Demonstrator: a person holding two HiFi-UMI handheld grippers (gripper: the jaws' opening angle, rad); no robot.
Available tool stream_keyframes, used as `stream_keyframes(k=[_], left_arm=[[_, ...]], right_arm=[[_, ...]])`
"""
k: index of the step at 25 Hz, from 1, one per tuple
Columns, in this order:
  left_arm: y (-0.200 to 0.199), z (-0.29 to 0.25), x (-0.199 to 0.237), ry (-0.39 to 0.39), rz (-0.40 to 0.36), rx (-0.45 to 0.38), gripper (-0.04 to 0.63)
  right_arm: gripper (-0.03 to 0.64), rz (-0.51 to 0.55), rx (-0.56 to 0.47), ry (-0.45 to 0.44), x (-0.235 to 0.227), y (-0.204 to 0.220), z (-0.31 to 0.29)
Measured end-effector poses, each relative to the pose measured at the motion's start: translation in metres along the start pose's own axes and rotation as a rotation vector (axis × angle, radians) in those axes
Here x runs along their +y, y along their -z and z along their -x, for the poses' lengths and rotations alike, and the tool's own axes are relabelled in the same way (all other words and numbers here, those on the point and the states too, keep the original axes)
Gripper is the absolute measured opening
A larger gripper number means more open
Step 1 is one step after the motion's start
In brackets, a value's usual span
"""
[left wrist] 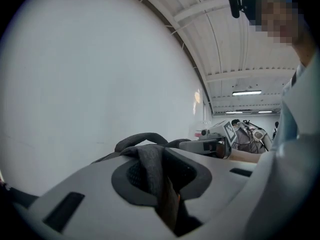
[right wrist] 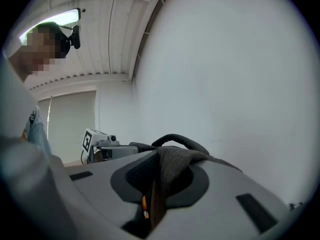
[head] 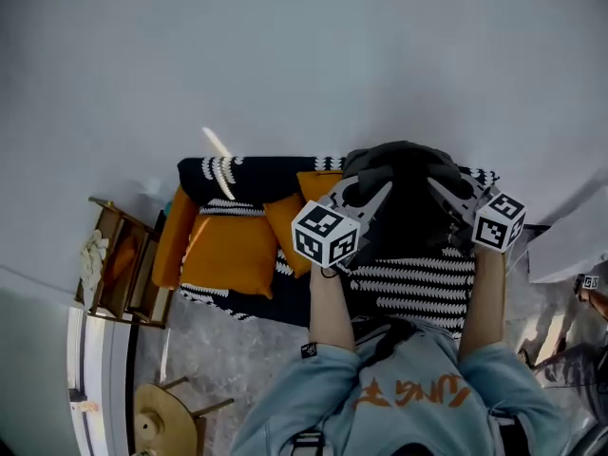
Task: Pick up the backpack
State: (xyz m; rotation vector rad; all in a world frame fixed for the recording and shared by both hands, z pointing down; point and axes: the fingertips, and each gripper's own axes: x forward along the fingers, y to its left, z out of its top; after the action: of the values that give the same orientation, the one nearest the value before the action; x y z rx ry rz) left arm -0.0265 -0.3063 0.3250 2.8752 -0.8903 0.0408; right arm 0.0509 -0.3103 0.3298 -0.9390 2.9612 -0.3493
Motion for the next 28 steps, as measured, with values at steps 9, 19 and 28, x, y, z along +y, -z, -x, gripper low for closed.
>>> stream_keyframes(k=[9, 19, 28], left_arm=[[-0.027, -0.005, -0.005, 0.001, -0.070, -0.049, 0.057], [-0.028, -0.001, -0.002, 0.017, -0.055, -0.056, 0.057], [-0.026, -0.005, -0.005, 0.036, -0.055, -0.058, 0.058]], right_arm=[[0.058, 0.068, -0.050, -0.001, 0.001, -0.028, 0.004], [0.057, 0.064, -0.046, 0.013, 0.003, -0.027, 0.003], [0.057, 0.077, -0.049, 0.029, 0.002, -0.025, 0.008]])
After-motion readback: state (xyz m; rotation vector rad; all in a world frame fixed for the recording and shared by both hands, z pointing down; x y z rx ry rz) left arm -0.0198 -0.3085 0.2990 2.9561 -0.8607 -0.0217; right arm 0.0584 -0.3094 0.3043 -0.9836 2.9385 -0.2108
